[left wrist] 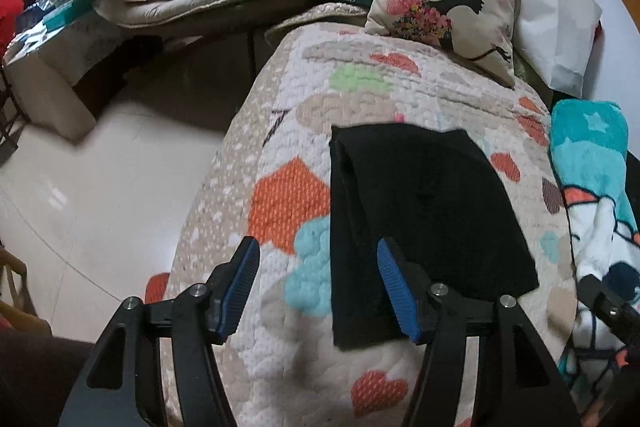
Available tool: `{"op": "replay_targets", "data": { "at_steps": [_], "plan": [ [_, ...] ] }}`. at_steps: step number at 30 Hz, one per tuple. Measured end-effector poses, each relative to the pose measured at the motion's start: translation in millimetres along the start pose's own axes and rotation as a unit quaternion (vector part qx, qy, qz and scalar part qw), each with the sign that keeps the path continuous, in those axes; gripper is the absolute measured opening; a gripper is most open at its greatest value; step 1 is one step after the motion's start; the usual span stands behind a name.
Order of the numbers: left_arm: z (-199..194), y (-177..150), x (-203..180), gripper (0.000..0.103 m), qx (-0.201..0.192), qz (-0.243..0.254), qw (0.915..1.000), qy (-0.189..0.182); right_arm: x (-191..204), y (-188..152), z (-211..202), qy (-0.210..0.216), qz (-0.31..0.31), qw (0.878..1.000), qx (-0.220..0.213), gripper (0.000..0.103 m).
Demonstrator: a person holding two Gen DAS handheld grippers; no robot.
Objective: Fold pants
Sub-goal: 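Close the left gripper on the pants end while the right gripper grasps beside it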
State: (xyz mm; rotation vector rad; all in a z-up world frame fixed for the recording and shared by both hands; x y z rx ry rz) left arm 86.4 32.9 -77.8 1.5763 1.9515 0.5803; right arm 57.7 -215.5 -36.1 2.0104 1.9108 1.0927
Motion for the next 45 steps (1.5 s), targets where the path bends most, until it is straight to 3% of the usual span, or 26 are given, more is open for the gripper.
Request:
{"op": "replay_targets", "data": {
  "at_steps": [4,7,10,15,22,28,36,39,42,45],
  "plan": [
    [13,21,-5,0.061,0.007,-0.011,0.9999,-0.003,5,27,-11,0.01,0.002,1.0,-0.005,0.079],
    [29,27,-9,0.061,0.027,-0.04,0.9982,-0.036,10,51,-9,0.004,-0.019,1.0,0.009,0.085],
    [47,26,-10,0.061,0.05,-0.076,0.993,-0.076,11,65,8,0.006,-0.04,0.998,0.042,0.087],
    [72,25,-6,0.061,0.077,-0.092,0.9866,-0.11,-1,82,54,-0.005,-0.063,0.995,0.082,0.087],
    [94,28,-21,0.064,0.1,-0.091,0.9783,-0.157,-14,78,120,0.058,0.024,0.989,0.134,0.087],
    [117,32,-35,0.08,0.118,-0.096,0.9724,-0.177,-13,61,145,0.1,0.073,0.979,0.162,0.087],
    [114,26,-36,0.083,0.104,-0.057,0.9775,-0.174,-1,53,154,0.1,0.048,0.981,0.16,0.091],
    [105,22,-20,0.081,0.1,-0.031,0.9863,-0.128,-2,54,155,0.103,0.053,0.981,0.155,0.091],
    [97,19,-6,0.078,0.097,-0.037,0.9903,-0.093,-1,54,155,0.104,0.052,0.981,0.153,0.091],
    [94,19,-3,0.078,0.1,-0.059,0.986,-0.12,-4,51,151,0.102,0.045,0.983,0.149,0.092]
  ]
}}
Point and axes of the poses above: each gripper's, at about its wrist camera, not at the fingertips, and z roughly the way its jaws point, x to its left, y to its top, the point moved 10 cm from there along z, roughly the way its jaws point, and after that the axes turned 4 degrees about -x, right-handed, at the moved point
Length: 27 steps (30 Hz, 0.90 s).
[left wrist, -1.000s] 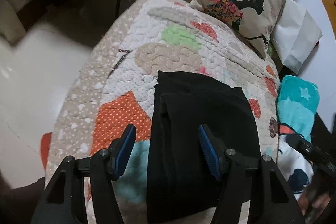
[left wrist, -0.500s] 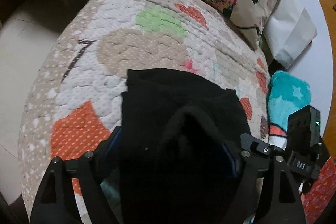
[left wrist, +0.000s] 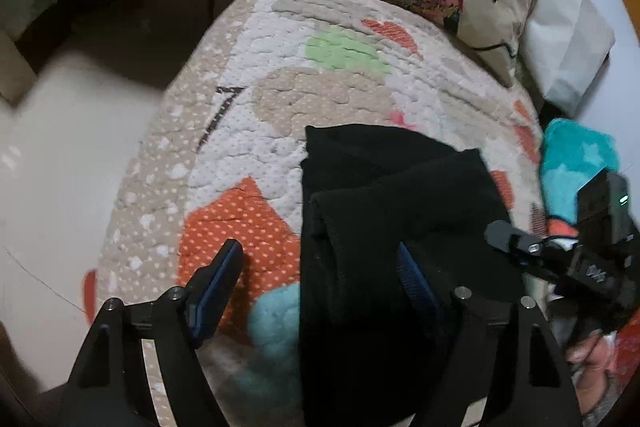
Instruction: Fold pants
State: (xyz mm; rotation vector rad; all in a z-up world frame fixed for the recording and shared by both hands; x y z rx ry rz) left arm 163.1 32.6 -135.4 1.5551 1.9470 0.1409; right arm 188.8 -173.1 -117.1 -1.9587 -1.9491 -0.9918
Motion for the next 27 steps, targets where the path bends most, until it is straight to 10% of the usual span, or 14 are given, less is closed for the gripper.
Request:
{"op": "replay_targets", "data": {
  "at_steps": [6,13,16,18,19,27],
  "plan": [
    [12,-3,-11,0.078,0.031,-0.061,0.993,-0.097,0,0,2,0.007,0.004,1.0,-0.004,0.092],
    [27,-6,-36,0.085,0.01,0.011,0.9974,-0.07,1,6,5,0.035,0.014,0.999,-0.012,0.099],
    [26,-5,-41,0.057,0.011,0.018,0.9975,-0.067,3,13,9,0.054,0.023,0.998,-0.018,0.1],
    [21,-5,-45,0.043,0.013,0.02,0.9971,-0.072,10,11,9,0.066,0.019,0.998,-0.012,0.081],
    [19,-5,-46,0.042,0.01,0.025,0.9973,-0.068,15,7,12,0.075,0.015,0.997,0.004,0.056],
    [11,11,-60,0.038,-0.002,0.044,0.9977,-0.052,32,11,1,0.035,-0.034,0.999,-0.022,0.045]
  ]
}}
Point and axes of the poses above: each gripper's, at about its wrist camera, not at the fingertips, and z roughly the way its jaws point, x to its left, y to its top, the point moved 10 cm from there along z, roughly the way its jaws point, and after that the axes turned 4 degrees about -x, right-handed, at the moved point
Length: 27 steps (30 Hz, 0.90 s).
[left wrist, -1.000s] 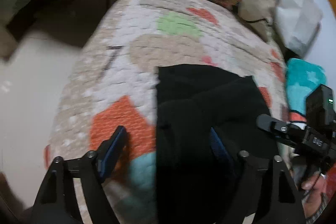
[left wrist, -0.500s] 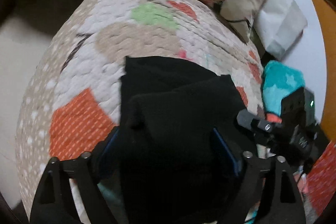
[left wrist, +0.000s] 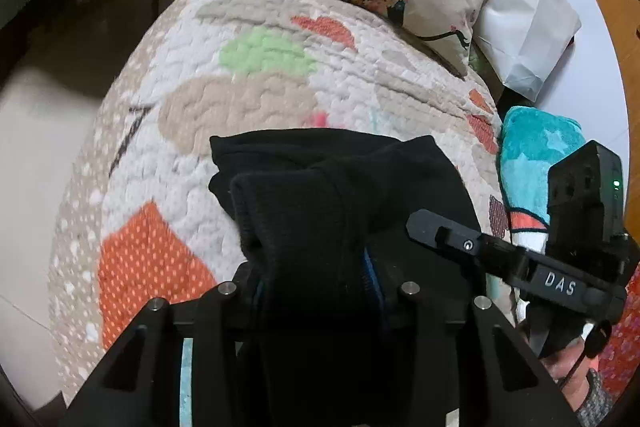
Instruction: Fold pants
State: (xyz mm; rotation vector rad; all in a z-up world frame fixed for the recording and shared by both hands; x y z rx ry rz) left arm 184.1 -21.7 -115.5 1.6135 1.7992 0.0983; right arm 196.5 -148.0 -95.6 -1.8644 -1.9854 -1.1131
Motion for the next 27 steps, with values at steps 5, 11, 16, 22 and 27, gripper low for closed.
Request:
{"op": "replay_targets", "data": {
  "at_steps": [5,11,16,22,27],
  "plan": [
    [-9,26,-21,0.038,-0.025,0.034,0.999,0.011,8,18,-16,-0.009,-0.021,1.0,-0.019,0.042],
    [-2,51,-41,0.038,-0.032,0.052,0.9979,0.02,11,49,-34,-0.034,-0.053,0.998,-0.028,0.042],
    [9,73,-51,0.038,-0.045,0.083,0.9942,0.05,8,74,-33,-0.054,-0.066,0.996,-0.025,0.042],
    [26,90,-52,0.038,-0.063,0.115,0.9877,0.085,4,96,-22,-0.075,-0.095,0.992,-0.025,0.042],
    [47,94,-44,0.037,-0.052,0.114,0.9867,0.103,-7,103,-6,-0.08,-0.09,0.992,-0.027,0.042]
  ]
}}
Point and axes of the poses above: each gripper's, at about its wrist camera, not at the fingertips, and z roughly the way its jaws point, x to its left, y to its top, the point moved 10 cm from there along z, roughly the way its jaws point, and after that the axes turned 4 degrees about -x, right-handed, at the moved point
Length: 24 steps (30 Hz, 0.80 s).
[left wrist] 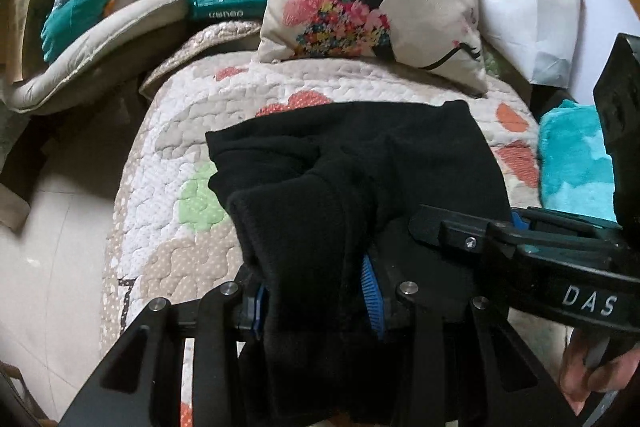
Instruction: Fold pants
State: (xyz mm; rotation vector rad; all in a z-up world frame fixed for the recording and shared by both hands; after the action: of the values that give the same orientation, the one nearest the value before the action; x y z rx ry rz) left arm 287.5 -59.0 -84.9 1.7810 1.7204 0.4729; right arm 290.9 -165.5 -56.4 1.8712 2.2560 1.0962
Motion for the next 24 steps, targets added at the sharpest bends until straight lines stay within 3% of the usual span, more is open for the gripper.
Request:
{"op": "replay_targets", "data": {
  "at_steps": [8,24],
  "plan": [
    [24,8,6,0.037,0.015,-0.012,0.9998,0.0,-15,10,23,-0.006,0.023,1.0,0.004,0.042],
    [26,9,2,0.037,0.011,0.006,0.9998,0.012,-27,9,30,-0.008,0.044,0.999,0.004,0.042]
  ]
}}
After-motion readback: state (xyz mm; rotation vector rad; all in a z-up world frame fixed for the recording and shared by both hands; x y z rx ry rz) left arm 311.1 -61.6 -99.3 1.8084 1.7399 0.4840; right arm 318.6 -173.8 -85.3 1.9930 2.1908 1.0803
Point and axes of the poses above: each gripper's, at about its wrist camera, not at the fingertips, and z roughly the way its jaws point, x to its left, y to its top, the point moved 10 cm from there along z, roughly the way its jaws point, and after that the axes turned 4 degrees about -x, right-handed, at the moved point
